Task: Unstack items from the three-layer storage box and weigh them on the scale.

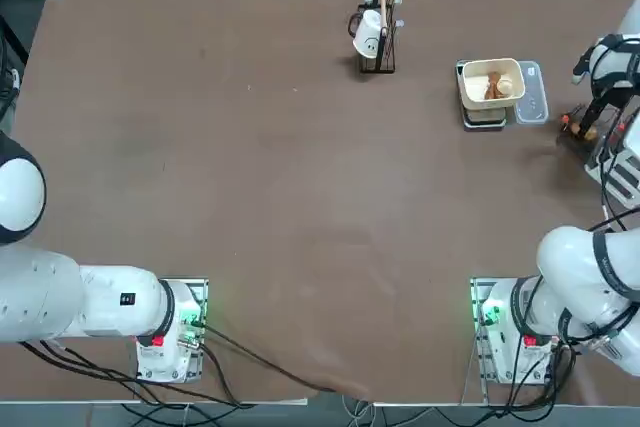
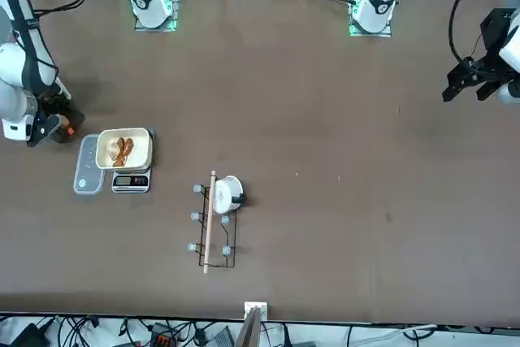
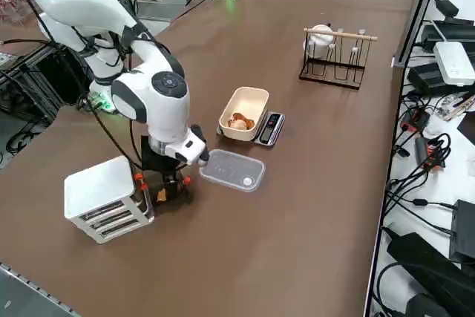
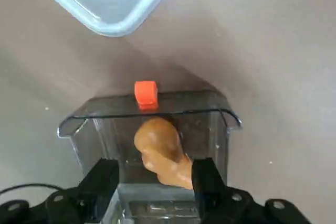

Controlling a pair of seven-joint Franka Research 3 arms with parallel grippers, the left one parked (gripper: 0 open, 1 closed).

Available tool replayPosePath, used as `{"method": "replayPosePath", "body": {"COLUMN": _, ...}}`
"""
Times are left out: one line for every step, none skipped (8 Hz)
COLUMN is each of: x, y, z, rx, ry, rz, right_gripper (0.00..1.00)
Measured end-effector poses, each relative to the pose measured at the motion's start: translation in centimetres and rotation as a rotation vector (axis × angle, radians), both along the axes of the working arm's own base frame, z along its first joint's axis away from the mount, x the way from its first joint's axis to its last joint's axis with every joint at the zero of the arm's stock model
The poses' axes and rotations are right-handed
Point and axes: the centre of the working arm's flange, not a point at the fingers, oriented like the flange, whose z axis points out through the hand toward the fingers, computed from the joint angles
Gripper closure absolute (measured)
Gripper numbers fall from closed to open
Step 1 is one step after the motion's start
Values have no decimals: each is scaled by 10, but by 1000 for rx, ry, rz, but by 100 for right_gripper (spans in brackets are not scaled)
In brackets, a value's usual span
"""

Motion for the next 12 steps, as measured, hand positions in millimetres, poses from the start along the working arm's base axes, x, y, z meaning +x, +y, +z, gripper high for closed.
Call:
{"method": "replayPosePath", "body": {"x": -1, "y": 0, "z": -3, "rx": 3, "ry": -6, "rz": 3, "right_gripper": 15}}
{"method": "replayPosePath", "body": {"x": -2, "y": -1, "z": -8, "rx": 9, "ry": -9, "rz": 1, "right_gripper": 14}}
{"method": "replayPosePath", "body": {"x": -3, "y": -2, "z": -16, "rx": 18, "ry": -15, "rz": 1, "right_gripper": 14}}
{"method": "replayPosePath", "body": {"x": -3, "y": -2, "z": -23, "rx": 28, "ry": -25, "rz": 1, "right_gripper": 14}}
{"method": "replayPosePath", "body": {"x": -3, "y": -3, "z": -29, "rx": 34, "ry": -35, "rz": 3, "right_gripper": 15}}
{"method": "replayPosePath", "body": {"x": -4, "y": -4, "z": -30, "rx": 33, "ry": -39, "rz": 5, "right_gripper": 18}}
{"method": "replayPosePath", "body": {"x": -3, "y": -6, "z": -28, "rx": 29, "ry": -42, "rz": 3, "right_gripper": 32}}
{"method": "replayPosePath", "body": {"x": -4, "y": -7, "z": -27, "rx": 27, "ry": -39, "rz": 2, "right_gripper": 36}}
{"method": "replayPosePath", "body": {"x": -3, "y": -9, "z": -22, "rx": 20, "ry": -38, "rz": 2, "right_gripper": 54}}
{"method": "replayPosePath", "body": {"x": -5, "y": -10, "z": -17, "rx": 13, "ry": -20, "rz": -3, "right_gripper": 56}}
{"method": "replayPosePath", "body": {"x": -7, "y": -10, "z": -9, "rx": 0, "ry": 0, "rz": -19, "right_gripper": 56}}
{"method": "replayPosePath", "body": {"x": -6, "y": -7, "z": 2, "rx": -18, "ry": 15, "rz": -45, "right_gripper": 56}}
